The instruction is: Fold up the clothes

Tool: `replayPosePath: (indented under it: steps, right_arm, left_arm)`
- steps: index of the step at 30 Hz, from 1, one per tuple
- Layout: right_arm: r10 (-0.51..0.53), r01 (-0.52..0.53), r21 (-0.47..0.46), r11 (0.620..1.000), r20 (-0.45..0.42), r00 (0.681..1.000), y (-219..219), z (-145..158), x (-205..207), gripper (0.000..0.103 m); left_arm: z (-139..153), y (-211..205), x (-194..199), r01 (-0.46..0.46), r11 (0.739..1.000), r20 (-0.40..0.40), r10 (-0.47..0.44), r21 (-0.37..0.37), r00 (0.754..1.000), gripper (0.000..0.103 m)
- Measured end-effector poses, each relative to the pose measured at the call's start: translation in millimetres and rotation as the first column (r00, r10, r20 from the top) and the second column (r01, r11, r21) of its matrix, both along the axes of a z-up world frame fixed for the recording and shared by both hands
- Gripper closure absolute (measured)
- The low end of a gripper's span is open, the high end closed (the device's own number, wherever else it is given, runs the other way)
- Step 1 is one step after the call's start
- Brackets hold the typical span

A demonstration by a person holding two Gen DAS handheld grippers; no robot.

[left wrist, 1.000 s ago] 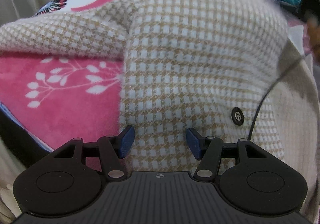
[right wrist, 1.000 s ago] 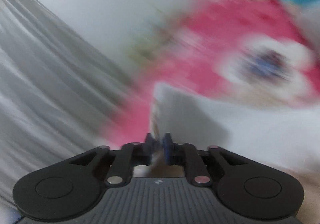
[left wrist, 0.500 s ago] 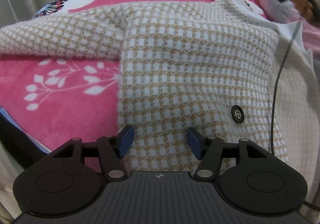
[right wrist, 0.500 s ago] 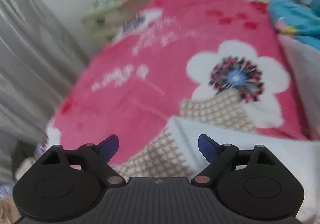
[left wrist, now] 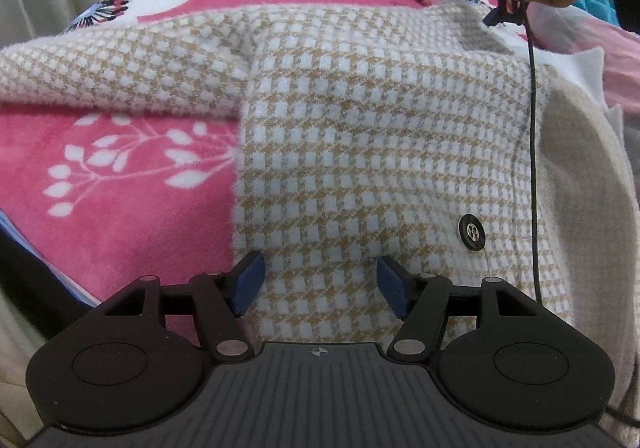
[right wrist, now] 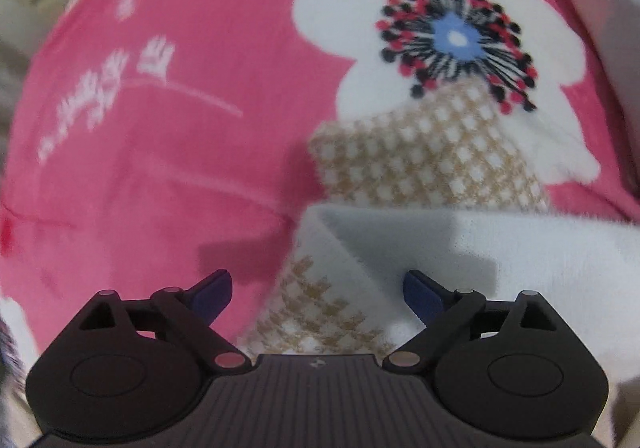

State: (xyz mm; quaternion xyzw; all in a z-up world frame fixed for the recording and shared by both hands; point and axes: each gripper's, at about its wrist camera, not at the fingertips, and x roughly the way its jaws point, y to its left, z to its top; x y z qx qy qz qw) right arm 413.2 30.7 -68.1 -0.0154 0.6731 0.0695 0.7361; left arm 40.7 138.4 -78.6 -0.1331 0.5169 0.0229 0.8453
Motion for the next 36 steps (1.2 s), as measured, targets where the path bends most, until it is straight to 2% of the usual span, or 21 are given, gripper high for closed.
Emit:
replayPosePath:
  steps: [1, 2, 5, 7, 8, 11, 15, 19, 24, 27, 29, 30, 32, 33, 35, 36]
  right_arm:
    - [0.045, -0.044, -0.033, 0.998, 0.019, 0.999, 4, -1, -7, 0.017]
    - [0.097, -0.095, -0.064, 0.993, 0.039, 0.994, 7, -1, -15, 0.019]
    - [0.199, -0.191, -0.101, 0.976, 0.073, 0.977, 4, 3, -32, 0.038]
    - [0.207, -0.203, -0.05, 0.978, 0.09, 0.974, -1, 14, -38, 0.082]
    - [0.199, -0.199, -0.006, 0.98, 0.119, 0.973, -4, 22, -41, 0.086]
    - [0.195, -0.221, 0.058, 0.974, 0.294, 0.936, -5, 55, -51, 0.087]
    - [0.128, -0.18, 0.089, 0.98, 0.416, 0.901, -10, 73, -47, 0.088]
    - [0.101, -0.166, 0.086, 0.982, 0.5, 0.86, -7, 83, -35, 0.088]
    - [0.078, -0.155, 0.088, 0.984, 0.571, 0.817, 1, 101, -12, 0.089]
    - [0.08, -0.157, 0.077, 0.985, 0.603, 0.794, 12, 101, 10, 0.089]
    - [0.092, -0.166, 0.075, 0.983, 0.582, 0.808, 19, 87, 27, 0.088]
    - [0.086, -0.155, 0.077, 0.985, 0.556, 0.827, 20, 72, 34, 0.085]
    - [0.116, -0.157, 0.058, 0.986, 0.444, 0.889, 22, 39, 47, 0.062]
    - [0.134, -0.168, 0.049, 0.985, 0.406, 0.904, 21, 28, 49, 0.057]
    - [0.157, -0.204, 0.068, 0.977, 0.423, 0.893, 10, 27, 44, 0.056]
    - [0.147, -0.224, 0.121, 0.967, 0.454, 0.879, -1, 35, 38, 0.049]
  left_arm:
    - [0, 1, 0, -0.003, 1.0, 0.002, 0.003, -0.005, 1.0, 0.04]
    - [0, 1, 0, -0.007, 1.0, 0.004, 0.007, -0.011, 1.0, 0.039]
    - [0, 3, -1, -0.016, 1.0, 0.008, 0.017, -0.024, 1.0, 0.039]
    - [0, 2, -1, -0.018, 1.0, 0.012, 0.018, -0.023, 1.0, 0.038]
    - [0, 2, -1, -0.018, 1.0, 0.014, 0.018, -0.023, 1.0, 0.038]
    - [-1, 1, 1, -0.016, 0.999, 0.017, 0.016, -0.029, 1.0, 0.038]
    - [-1, 5, 10, -0.042, 0.997, 0.012, 0.043, -0.064, 0.999, 0.038]
    - [1, 7, 20, -0.064, 0.995, 0.022, 0.066, -0.076, 0.998, 0.038]
    - [7, 6, 32, -0.073, 0.996, 0.051, 0.076, -0.048, 0.996, 0.039]
    - [8, 7, 38, -0.086, 0.996, 0.057, 0.087, -0.023, 0.995, 0.039]
    - [7, 7, 41, -0.091, 0.996, 0.052, 0.091, -0.001, 0.994, 0.039]
    - [6, 8, 41, -0.091, 0.996, 0.046, 0.091, 0.007, 0.995, 0.039]
    - [3, 9, 40, -0.089, 0.996, 0.036, 0.088, 0.021, 0.995, 0.038]
    - [2, 9, 37, -0.085, 0.996, 0.034, 0.084, 0.034, 0.996, 0.038]
    - [0, 10, 33, -0.088, 0.995, 0.027, 0.087, 0.049, 0.996, 0.033]
    - [-2, 11, 32, -0.09, 0.995, 0.022, 0.089, 0.052, 0.996, 0.033]
